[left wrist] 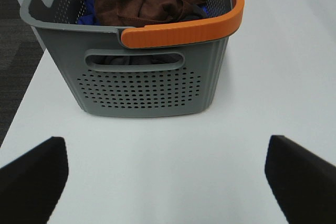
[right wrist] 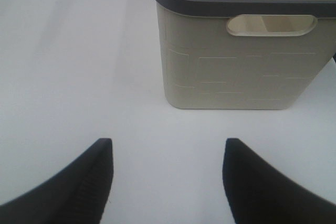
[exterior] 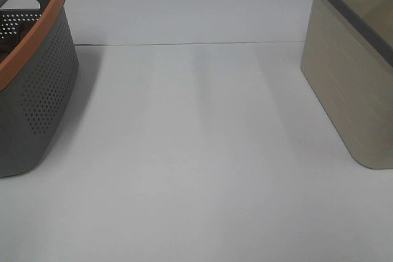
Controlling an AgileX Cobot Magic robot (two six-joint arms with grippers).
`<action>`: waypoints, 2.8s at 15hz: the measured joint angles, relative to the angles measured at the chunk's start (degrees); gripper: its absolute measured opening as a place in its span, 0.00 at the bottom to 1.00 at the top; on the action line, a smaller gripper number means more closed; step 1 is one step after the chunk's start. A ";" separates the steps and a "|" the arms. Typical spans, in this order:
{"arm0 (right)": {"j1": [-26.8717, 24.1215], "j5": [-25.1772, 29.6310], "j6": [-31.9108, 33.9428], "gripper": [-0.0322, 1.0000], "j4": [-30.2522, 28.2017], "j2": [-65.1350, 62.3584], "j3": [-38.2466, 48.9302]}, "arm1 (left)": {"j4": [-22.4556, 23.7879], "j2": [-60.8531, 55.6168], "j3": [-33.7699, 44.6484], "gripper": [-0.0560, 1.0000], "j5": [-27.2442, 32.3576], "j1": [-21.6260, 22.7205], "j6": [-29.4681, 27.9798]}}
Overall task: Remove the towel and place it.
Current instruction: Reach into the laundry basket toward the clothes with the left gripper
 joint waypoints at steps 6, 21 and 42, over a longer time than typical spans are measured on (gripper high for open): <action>0.00 0.00 0.00 0.61 0.00 0.00 0.00 | 0.00 0.00 0.00 0.97 0.00 0.00 0.00; 0.00 0.00 0.00 0.61 0.00 0.00 0.00 | 0.00 0.00 0.00 0.97 0.00 0.00 0.00; 0.00 0.00 0.00 0.61 0.00 0.00 0.00 | 0.00 0.00 0.00 0.97 0.00 0.00 0.00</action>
